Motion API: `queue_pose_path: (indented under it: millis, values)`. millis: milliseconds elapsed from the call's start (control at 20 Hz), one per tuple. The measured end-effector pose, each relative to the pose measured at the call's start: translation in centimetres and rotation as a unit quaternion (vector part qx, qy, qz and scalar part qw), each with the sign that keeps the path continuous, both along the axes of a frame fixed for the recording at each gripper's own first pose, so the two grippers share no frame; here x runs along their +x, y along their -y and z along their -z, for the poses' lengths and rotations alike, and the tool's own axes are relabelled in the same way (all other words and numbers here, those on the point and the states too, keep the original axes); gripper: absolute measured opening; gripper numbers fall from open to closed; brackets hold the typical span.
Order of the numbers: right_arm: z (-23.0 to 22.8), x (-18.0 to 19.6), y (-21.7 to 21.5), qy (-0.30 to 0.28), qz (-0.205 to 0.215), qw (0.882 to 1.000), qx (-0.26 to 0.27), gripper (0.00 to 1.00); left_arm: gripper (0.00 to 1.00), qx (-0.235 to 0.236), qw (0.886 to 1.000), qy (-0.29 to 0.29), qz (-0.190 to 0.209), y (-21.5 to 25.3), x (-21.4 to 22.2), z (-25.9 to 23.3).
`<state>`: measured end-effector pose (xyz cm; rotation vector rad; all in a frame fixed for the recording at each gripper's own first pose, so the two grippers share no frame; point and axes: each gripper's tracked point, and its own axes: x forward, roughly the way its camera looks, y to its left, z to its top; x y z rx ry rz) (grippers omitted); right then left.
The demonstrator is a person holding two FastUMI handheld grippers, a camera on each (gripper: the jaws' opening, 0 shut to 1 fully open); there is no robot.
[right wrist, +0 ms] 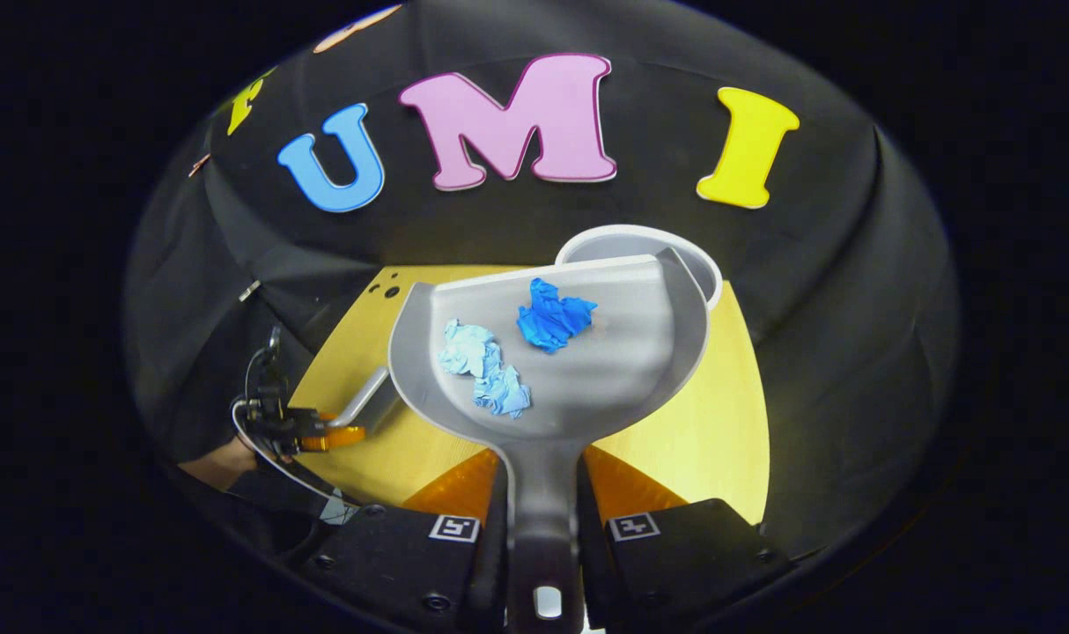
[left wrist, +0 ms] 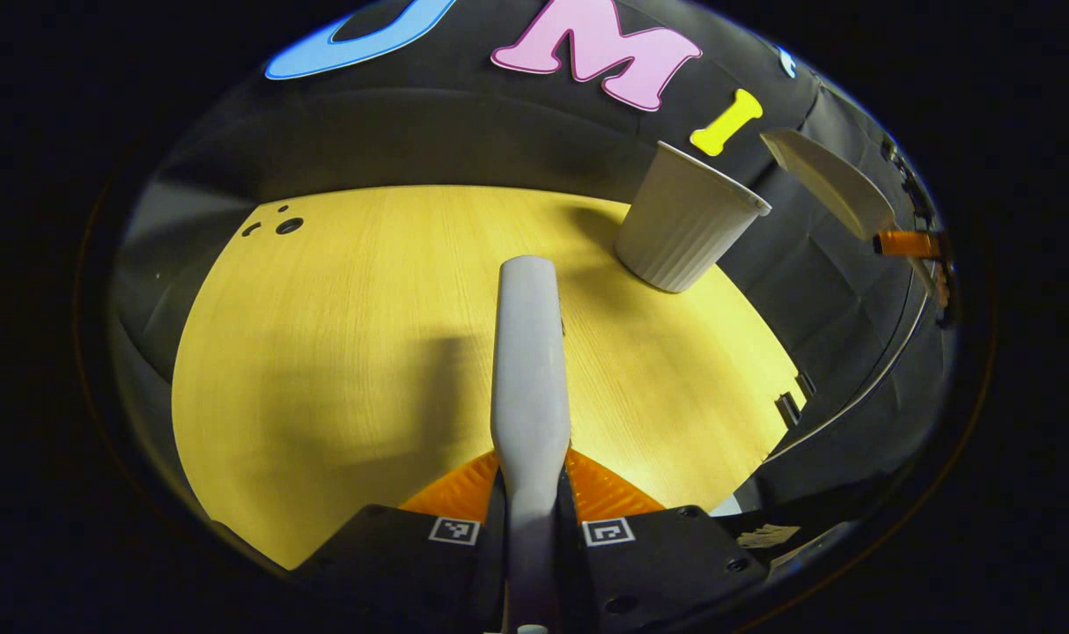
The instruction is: Pick up the small broom and dustpan from the desktop, sweep the trash into the dustpan with the broom, and then empty the trash into the garbage bin.
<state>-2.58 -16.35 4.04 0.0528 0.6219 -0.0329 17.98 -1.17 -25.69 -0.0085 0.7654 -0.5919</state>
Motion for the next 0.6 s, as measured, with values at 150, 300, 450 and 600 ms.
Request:
queue_pose_path:
  millis: [150,300,450,600]
  values:
    - [-2.5,3.3,2.5,0.026,0.022,0.999,0.009,0.38,0.28,-0.003,1.0,0.002,-0.007,0.6,0.0,0.4]
    - [-3.1,7.0,6.0,0.041,0.051,0.998,-0.01,0.38,0.28,-0.006,1.0,-0.002,-0.024,0.4,0.1,0.8]
    - [-2.3,10.1,9.6,0.042,0.087,0.995,-0.026,0.38,0.28,-0.013,1.0,-0.004,-0.026,0.6,0.3,0.7]
    - [-0.2,12.2,13.1,0.024,0.105,0.989,-0.101,0.38,0.28,-0.017,0.999,-0.005,-0.034,0.5,0.6,0.5]
